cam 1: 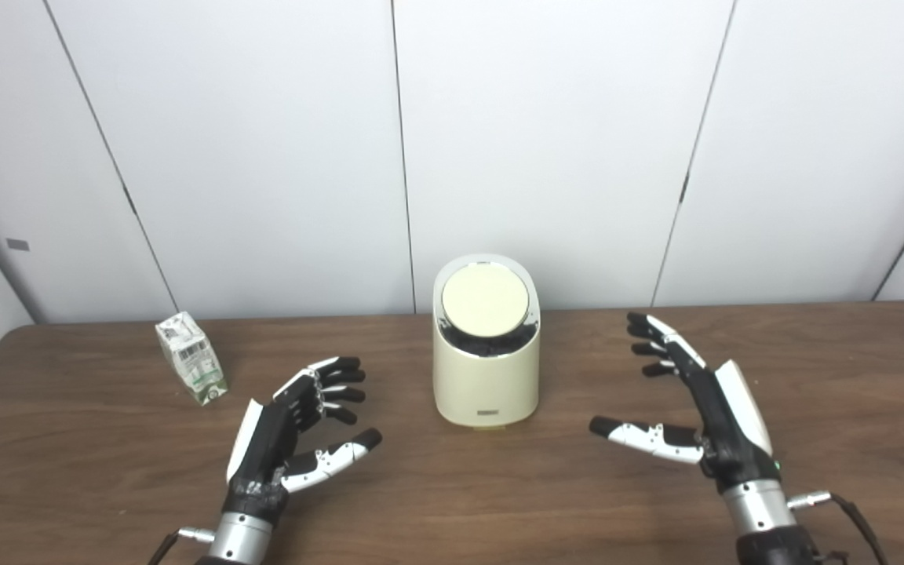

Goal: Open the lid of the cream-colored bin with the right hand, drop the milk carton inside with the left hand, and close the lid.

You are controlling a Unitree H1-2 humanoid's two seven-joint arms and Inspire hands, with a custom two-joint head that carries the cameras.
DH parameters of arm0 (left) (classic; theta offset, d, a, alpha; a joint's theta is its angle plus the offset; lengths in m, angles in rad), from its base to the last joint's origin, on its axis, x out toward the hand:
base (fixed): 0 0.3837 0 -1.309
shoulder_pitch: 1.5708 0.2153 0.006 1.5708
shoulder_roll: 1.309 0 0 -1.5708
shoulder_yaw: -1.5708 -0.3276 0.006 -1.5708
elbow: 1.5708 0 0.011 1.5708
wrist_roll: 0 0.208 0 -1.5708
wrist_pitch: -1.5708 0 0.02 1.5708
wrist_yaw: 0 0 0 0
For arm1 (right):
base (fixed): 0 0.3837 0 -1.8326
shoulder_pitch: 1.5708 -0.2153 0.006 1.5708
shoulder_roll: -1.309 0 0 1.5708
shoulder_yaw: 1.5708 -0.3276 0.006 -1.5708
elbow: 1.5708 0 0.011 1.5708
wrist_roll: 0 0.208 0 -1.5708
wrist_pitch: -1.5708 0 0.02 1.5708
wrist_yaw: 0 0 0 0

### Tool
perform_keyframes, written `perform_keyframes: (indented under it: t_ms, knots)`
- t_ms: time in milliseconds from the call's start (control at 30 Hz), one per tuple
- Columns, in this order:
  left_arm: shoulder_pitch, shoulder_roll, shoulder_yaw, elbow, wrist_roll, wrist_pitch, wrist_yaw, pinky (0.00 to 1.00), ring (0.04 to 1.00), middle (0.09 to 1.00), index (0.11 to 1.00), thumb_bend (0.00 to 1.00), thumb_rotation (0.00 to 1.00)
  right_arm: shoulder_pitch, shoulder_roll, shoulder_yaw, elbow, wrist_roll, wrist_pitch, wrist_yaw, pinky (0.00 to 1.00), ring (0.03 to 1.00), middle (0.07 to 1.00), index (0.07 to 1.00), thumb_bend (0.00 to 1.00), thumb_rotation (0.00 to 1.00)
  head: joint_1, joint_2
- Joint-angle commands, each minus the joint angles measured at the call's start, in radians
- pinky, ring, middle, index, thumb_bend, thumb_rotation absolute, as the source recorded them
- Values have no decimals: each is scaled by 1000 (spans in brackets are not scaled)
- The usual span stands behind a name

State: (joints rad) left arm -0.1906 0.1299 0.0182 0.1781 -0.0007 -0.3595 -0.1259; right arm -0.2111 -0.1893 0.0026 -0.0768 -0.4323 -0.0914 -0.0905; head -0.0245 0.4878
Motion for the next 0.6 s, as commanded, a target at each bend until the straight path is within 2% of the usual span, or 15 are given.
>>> perform_keyframes:
  t_ms: [0, 233, 400, 467, 567]
  knots:
    - [-39, 6, -3, -6, 14, -49, 11, 552, 666, 737, 786, 661, 44, -73, -11, -10, -4, 17, 1, -1, 663, 797, 862, 849, 765, 458, 0, -1]
    - [-36, 7, -12, -13, 15, -14, 8, 552, 673, 747, 796, 675, 58, -165, -17, -13, -12, 58, 112, 61, 699, 835, 912, 845, 800, 461, 0, -8]
    - [-38, 6, -12, -11, 8, -20, 6, 562, 680, 749, 799, 668, 44, -227, -30, 6, -24, 25, 197, 92, 695, 842, 937, 868, 835, 491, -2, -8]
    - [-39, 5, -12, -9, 6, -20, 6, 561, 677, 745, 795, 666, 31, -252, -34, 20, -25, 12, 230, 109, 713, 850, 914, 895, 846, 504, -1, -8]
    - [-39, 4, -13, -9, 10, -17, 7, 564, 679, 747, 796, 671, 37, -300, -40, 38, -28, 22, 294, 153, 794, 921, 952, 941, 829, 498, 0, -9]
